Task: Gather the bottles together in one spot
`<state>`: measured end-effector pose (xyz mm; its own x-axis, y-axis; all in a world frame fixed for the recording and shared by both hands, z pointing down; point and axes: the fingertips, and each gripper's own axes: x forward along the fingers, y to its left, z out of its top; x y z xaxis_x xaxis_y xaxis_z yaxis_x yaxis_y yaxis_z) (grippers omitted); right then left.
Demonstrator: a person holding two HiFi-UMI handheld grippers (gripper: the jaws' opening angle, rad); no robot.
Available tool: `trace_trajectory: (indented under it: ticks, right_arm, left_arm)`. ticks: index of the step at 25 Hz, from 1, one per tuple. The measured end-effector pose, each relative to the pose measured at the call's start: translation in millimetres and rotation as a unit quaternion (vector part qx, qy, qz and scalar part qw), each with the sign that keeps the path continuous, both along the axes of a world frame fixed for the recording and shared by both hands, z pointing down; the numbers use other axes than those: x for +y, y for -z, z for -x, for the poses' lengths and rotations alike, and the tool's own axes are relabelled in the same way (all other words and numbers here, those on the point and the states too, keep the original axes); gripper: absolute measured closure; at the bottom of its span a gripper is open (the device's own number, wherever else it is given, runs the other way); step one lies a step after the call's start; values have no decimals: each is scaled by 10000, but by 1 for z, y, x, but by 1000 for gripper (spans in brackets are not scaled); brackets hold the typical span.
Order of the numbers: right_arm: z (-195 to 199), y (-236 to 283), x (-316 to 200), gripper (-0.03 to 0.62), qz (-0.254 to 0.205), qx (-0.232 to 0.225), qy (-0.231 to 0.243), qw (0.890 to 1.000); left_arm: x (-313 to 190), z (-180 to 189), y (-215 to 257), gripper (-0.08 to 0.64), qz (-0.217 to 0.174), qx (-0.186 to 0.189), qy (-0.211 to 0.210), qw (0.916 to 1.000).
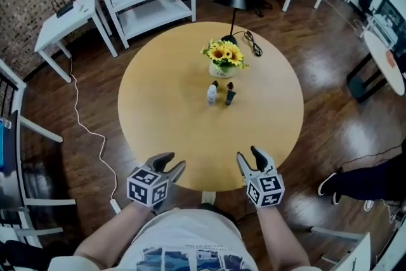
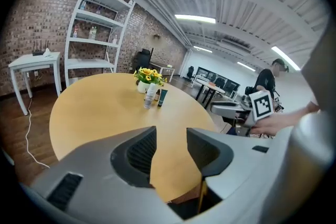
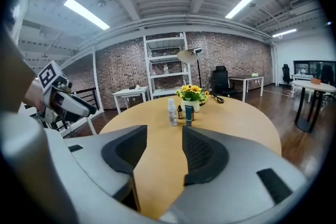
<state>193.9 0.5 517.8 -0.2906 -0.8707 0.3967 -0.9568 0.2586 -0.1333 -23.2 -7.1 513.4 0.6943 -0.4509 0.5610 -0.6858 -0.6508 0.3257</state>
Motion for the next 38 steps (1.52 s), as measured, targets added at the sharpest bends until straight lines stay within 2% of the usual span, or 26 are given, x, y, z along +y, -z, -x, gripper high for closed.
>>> trace_trajectory:
  ticks: [7,10,13,19,24,38]
  right_arm:
    - [51,24,132,357,300,-170,-629,9974]
    - [75,31,165,357,400,-99,-683,9968]
    - [96,37,188,357,510,-71,-739,9959]
    - [128,54,208,358,538,-155,-714,9959]
    - [139,56,220,359,575,-55,-753,9955]
    - [165,47,235,359,654,35,-697,9954]
  left_arm:
    - [64,50,35,379,-222,75,-549,9982]
    - [91,76,42,377,-309,261,-565,9976]
    - [111,100,42,377,-422,266,-509,9975]
    - [130,140,47,377,-482,279,-376,9977]
    - [139,160,46,377,-511,334,-203,9979]
    - [159,185,33,377,-477,224,-227,9984]
